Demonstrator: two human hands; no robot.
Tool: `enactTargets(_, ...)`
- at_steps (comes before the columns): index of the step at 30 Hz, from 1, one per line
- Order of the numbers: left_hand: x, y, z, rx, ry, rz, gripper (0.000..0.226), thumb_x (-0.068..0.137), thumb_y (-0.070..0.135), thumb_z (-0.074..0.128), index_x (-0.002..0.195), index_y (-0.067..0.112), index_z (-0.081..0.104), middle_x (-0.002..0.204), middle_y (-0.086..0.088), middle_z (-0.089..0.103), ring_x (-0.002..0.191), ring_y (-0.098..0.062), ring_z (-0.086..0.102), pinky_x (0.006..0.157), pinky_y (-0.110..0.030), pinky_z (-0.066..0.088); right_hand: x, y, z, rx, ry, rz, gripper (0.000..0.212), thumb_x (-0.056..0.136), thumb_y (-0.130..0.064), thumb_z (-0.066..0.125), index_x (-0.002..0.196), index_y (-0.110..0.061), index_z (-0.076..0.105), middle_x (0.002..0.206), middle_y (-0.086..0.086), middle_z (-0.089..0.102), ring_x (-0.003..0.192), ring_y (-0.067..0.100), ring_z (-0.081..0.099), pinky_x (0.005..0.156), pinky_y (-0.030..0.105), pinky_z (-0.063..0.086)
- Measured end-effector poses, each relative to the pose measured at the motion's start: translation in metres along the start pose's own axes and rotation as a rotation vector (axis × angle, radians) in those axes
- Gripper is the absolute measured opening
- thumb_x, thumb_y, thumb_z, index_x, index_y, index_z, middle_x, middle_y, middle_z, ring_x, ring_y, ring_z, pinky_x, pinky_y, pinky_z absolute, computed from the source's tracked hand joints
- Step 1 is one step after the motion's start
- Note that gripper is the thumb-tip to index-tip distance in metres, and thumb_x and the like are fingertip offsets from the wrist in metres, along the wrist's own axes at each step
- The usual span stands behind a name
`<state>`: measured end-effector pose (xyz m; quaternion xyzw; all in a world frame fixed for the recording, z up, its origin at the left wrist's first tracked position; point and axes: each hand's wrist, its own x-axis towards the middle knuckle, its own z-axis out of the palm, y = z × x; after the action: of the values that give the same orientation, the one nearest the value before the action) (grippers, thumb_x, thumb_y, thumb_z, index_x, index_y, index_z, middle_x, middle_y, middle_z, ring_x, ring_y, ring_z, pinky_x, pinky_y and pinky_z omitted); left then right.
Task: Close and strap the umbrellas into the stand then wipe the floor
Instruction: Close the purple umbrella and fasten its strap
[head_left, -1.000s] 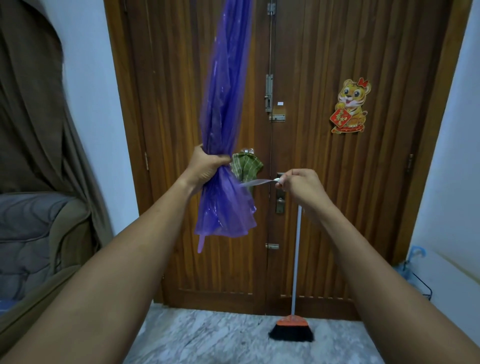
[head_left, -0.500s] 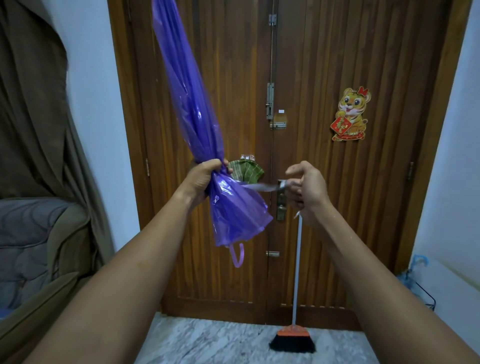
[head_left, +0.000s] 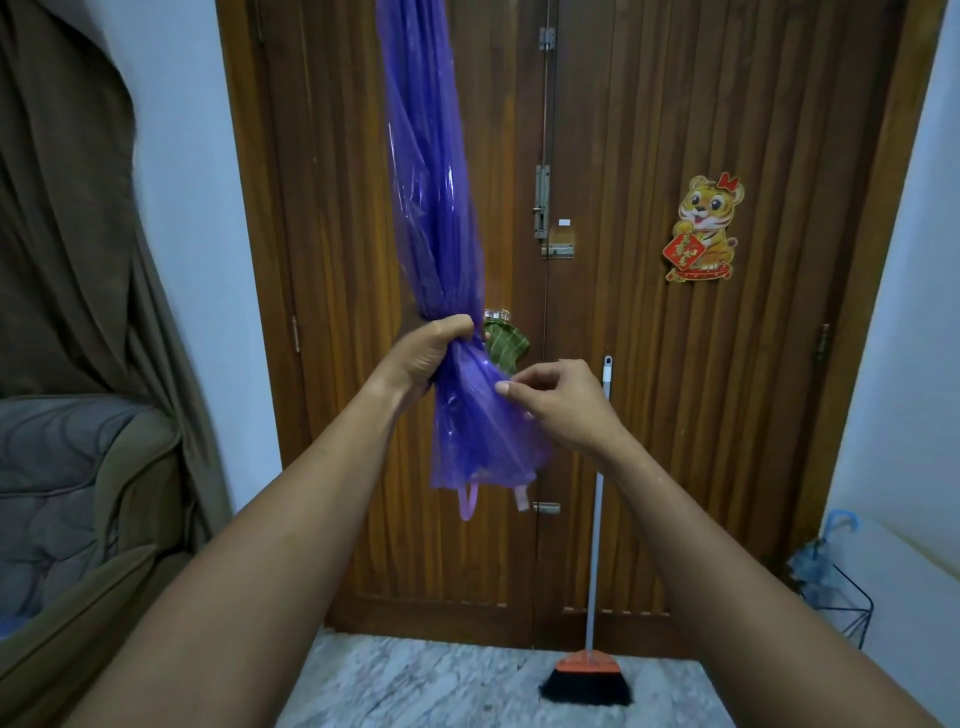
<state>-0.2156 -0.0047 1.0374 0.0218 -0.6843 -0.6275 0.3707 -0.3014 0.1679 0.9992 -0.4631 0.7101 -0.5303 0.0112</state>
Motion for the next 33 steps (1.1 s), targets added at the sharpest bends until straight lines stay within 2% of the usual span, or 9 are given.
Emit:
enactTargets(3, -0.004, -0.001, 0.001, 0.03, -0.067, 0.006, 0.049, 0.069, 0.016, 0.083, 0.111, -0.002, 0.067, 0.102, -0.017, 0.069, 0.092, -0.03, 0.068, 0.079, -0.037, 0.057, -0.001, -0.001, 0.001, 0.212, 0.037, 0.027, 0.015, 0.087, -0.026, 0.077, 0.095, -0.014, 0.078, 0.093, 0.001, 0.076, 0.09, 0.014, 0.073, 0.078, 0.029, 0.061)
enactTargets(8, -0.018, -0.006, 0.014, 0.061, -0.164, 0.044, 0.037, 0.072, -0.005, 0.082, 0.106, -0.005, 0.068, 0.098, -0.019, 0.069, 0.092, -0.032, 0.069, 0.085, -0.044, 0.058, -0.001, -0.003, 0.007, 0.382, 0.095, 0.089, 0.011, 0.087, -0.002, 0.073, 0.097, -0.007, 0.077, 0.095, 0.005, 0.074, 0.095, 0.019, 0.073, 0.085, 0.033, 0.061)
enactTargets(14, -0.018, -0.007, 0.007, 0.152, -0.082, -0.007, 0.042, 0.059, -0.007, 0.076, 0.101, -0.003, 0.07, 0.097, -0.021, 0.071, 0.088, -0.029, 0.071, 0.081, -0.043, 0.061, 0.002, -0.003, -0.011, 0.796, 0.045, 0.299, 0.014, 0.085, -0.001, 0.073, 0.094, -0.012, 0.074, 0.079, 0.005, 0.073, 0.065, 0.013, 0.067, 0.066, 0.025, 0.057)
enactTargets(17, -0.017, -0.005, 0.0, 0.207, -0.006, 0.006, 0.027, 0.064, -0.009, 0.073, 0.088, 0.003, 0.069, 0.083, -0.011, 0.068, 0.076, -0.021, 0.068, 0.065, -0.03, 0.058, 0.008, 0.004, -0.023, 0.622, 0.077, 0.321, 0.011, 0.089, -0.001, 0.069, 0.091, -0.01, 0.075, 0.067, 0.002, 0.064, 0.05, 0.008, 0.05, 0.043, 0.018, 0.041)
enactTargets(20, -0.015, -0.004, -0.009, 0.247, 0.016, 0.051, 0.027, 0.074, -0.017, 0.07, 0.088, 0.006, 0.067, 0.084, -0.007, 0.067, 0.074, -0.016, 0.068, 0.062, -0.024, 0.056, 0.009, 0.003, -0.034, 0.381, 0.05, 0.321, 0.007, 0.085, -0.007, 0.075, 0.09, -0.011, 0.078, 0.069, 0.004, 0.063, 0.049, 0.01, 0.042, 0.039, 0.019, 0.031)
enactTargets(23, -0.014, 0.0, -0.01, 0.281, 0.009, 0.106, 0.031, 0.066, -0.007, 0.074, 0.094, 0.002, 0.067, 0.087, -0.009, 0.067, 0.075, -0.017, 0.07, 0.064, -0.026, 0.058, 0.01, 0.0, -0.039, 0.127, 0.026, 0.254, 0.016, 0.076, -0.015, 0.086, 0.091, -0.014, 0.08, 0.088, 0.001, 0.075, 0.077, 0.011, 0.067, 0.066, 0.027, 0.058)
enactTargets(25, -0.014, 0.004, -0.008, 0.285, -0.001, 0.117, 0.03, 0.069, -0.011, 0.074, 0.095, 0.002, 0.066, 0.086, -0.009, 0.067, 0.074, -0.015, 0.07, 0.065, -0.028, 0.059, 0.011, -0.003, -0.041, -0.041, 0.032, 0.174, 0.017, 0.074, -0.021, 0.088, 0.089, -0.015, 0.081, 0.093, 0.0, 0.076, 0.096, 0.013, 0.069, 0.086, 0.035, 0.058)
enactTargets(29, -0.015, 0.007, -0.007, 0.23, 0.038, 0.093, 0.037, 0.059, 0.006, 0.075, 0.096, 0.003, 0.069, 0.089, -0.011, 0.07, 0.08, -0.022, 0.07, 0.073, -0.039, 0.061, 0.009, -0.007, -0.04, -0.117, 0.074, 0.091, 0.021, 0.086, -0.039, 0.076, 0.081, -0.02, 0.082, 0.086, -0.004, 0.076, 0.094, 0.012, 0.069, 0.086, 0.037, 0.057)
enactTargets(33, -0.015, 0.005, -0.006, 0.179, 0.082, 0.088, 0.048, 0.06, 0.011, 0.077, 0.104, -0.005, 0.068, 0.094, -0.015, 0.07, 0.082, -0.025, 0.071, 0.07, -0.035, 0.061, 0.005, -0.009, -0.037, -0.041, 0.104, 0.073, 0.027, 0.093, -0.043, 0.067, 0.082, -0.023, 0.082, 0.08, 0.001, 0.077, 0.079, 0.01, 0.069, 0.075, 0.037, 0.057)
